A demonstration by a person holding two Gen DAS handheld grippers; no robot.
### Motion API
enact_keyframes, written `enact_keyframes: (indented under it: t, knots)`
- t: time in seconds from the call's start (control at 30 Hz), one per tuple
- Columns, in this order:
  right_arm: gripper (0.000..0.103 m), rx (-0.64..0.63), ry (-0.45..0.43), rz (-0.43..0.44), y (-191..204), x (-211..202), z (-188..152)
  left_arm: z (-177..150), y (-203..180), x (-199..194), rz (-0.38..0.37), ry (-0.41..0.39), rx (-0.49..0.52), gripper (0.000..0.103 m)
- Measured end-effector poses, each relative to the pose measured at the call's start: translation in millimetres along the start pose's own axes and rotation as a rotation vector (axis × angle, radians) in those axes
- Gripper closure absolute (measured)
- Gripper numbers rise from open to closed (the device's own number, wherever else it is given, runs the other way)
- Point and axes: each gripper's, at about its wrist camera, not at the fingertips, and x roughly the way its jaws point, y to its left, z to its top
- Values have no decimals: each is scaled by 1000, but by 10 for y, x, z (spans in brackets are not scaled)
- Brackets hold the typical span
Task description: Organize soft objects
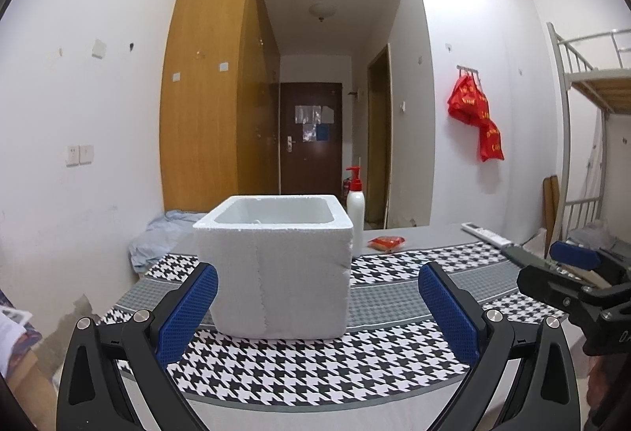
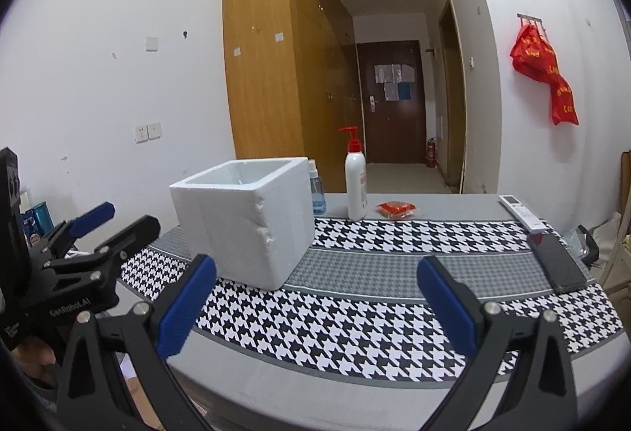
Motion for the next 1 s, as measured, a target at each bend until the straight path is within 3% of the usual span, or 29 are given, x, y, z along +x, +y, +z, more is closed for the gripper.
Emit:
enact_keyframes:
  t: [0.47, 1.0]
  knots:
    - [0, -22, -32, -12, 146, -262, -77, -9, -47, -374, 21, -66, 15, 1]
    - [0, -22, -49, -17, 185, -396, -112, -12, -78, -522, 19, -64, 29, 1]
